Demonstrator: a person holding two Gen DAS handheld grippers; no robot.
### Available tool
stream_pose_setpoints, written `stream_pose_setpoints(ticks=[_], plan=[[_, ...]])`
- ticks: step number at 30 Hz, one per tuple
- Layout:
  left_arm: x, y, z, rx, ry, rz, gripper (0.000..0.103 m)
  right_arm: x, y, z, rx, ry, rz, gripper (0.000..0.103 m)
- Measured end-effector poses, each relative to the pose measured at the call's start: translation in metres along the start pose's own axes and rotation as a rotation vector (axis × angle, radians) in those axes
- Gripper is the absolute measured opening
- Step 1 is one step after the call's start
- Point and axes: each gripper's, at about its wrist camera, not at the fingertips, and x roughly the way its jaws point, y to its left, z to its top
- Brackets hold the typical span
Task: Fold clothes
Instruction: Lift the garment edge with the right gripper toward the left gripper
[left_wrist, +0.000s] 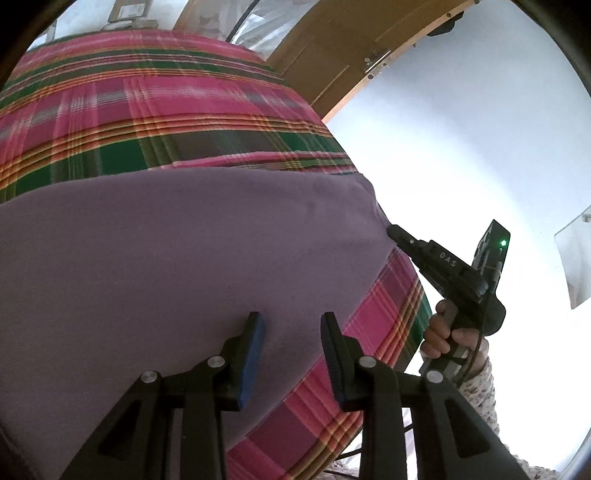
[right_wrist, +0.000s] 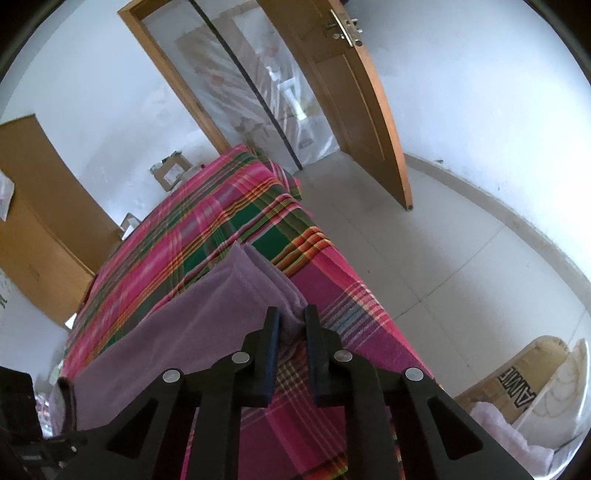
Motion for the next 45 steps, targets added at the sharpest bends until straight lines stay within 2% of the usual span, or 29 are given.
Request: stream_pose_setpoints(ticks=[13, 17, 19, 25, 28, 34, 45], plan=[[0.006, -0.005, 0.001, -0.001, -0.019, 0.015, 0.033, -0.007, 0.007, -0.002, -0.02, -0.04, 0.006, 0.01], [0.011, -0.014, 0.0, 0.036, -0.028, 0.039, 0.033, -0.012, 0.011, 0.003, -0.037, -0.054, 0.014, 0.01], [0.016, -0.019, 0.0, 0.057, -0.02, 0.033, 0.033, -0.013, 0.012, 0.004, -0.04, -0.058, 0.014, 0.01], [0.021, -0.022, 0.003, 0.04, -0.015, 0.008, 0.033, -0.019, 0.015, 0.004, -0.044, -0.071, 0.028, 0.01], [0.022, -0.021, 0.003, 0.02, -0.017, -0.002, 0.033, -0.027, 0.018, 0.008, -0.051, -0.088, 0.051, 0.01], [0.022, -0.024, 0.0, 0.041, -0.029, 0.01, 0.032, -0.043, 0.04, 0.012, -0.106, -0.125, 0.102, 0.009], [0.02, -0.013, 0.003, -0.011, -0.012, -0.055, 0.032, -0.078, 0.1, 0.007, -0.255, -0.181, 0.228, 0.009]])
